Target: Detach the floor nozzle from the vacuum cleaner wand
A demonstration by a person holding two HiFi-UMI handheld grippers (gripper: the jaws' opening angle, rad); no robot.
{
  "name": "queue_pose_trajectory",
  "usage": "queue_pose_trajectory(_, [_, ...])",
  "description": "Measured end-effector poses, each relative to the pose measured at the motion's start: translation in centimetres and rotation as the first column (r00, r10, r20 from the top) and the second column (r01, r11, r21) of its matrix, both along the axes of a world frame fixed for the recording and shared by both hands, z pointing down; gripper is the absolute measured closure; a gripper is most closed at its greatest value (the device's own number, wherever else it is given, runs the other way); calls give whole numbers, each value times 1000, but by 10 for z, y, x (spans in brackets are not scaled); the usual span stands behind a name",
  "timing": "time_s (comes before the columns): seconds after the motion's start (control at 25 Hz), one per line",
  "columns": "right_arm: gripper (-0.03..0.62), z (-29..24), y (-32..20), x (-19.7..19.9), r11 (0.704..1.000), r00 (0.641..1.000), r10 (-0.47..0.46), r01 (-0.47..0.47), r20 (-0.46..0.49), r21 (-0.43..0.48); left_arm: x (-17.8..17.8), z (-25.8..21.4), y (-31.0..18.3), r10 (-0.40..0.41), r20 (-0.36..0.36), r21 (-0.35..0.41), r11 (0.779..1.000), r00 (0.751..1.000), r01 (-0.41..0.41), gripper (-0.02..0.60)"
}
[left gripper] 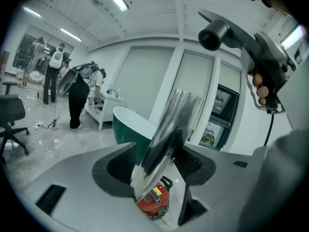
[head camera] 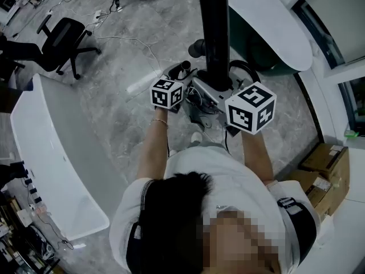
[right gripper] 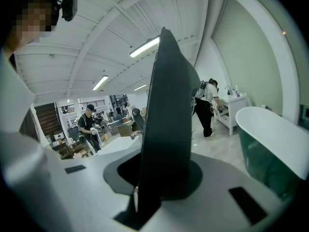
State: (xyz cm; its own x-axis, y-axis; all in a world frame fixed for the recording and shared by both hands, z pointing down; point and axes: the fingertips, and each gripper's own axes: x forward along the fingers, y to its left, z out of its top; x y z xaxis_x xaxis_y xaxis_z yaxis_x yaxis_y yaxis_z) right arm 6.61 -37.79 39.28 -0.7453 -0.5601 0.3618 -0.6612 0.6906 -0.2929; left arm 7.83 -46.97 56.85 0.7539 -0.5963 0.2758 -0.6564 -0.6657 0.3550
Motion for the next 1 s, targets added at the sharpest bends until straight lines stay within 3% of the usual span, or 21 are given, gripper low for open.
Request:
queue_pose_trajectory(0.16, [511, 1, 5, 1, 1000, 1000, -4, 4, 8, 8, -8, -12, 1, -30, -2, 45, 999, 1000, 30, 291])
queue_pose_trajectory(0.28, [510, 0, 9, 4, 1000, 1000, 5, -5, 11, 13, -13, -22, 6, -27, -8, 63, 998, 1000, 28, 273])
queue_pose_trajectory(0.36, [510, 0, 11, 7, 1000, 1000, 17, -17, 12, 17, -18, -31, 12, -29, -22, 77, 997, 999, 31, 272])
queue_pose_trajectory(0.52, [510, -2, 16, 13, 999, 999, 40, -41, 26, 23, -32, -63, 27, -49, -139, 104, 992, 989, 64, 272])
queue_pose_trajectory(0.8, [510, -4, 29, 12, 997, 996, 76, -77, 43, 25, -52, -104, 58, -58, -166, 167, 982, 984, 86, 273])
queue_pose_trajectory(1.0, [510, -5, 40, 16, 987, 990, 137, -138, 18, 81, -59, -136, 84, -72, -216, 208, 971, 974, 118, 275])
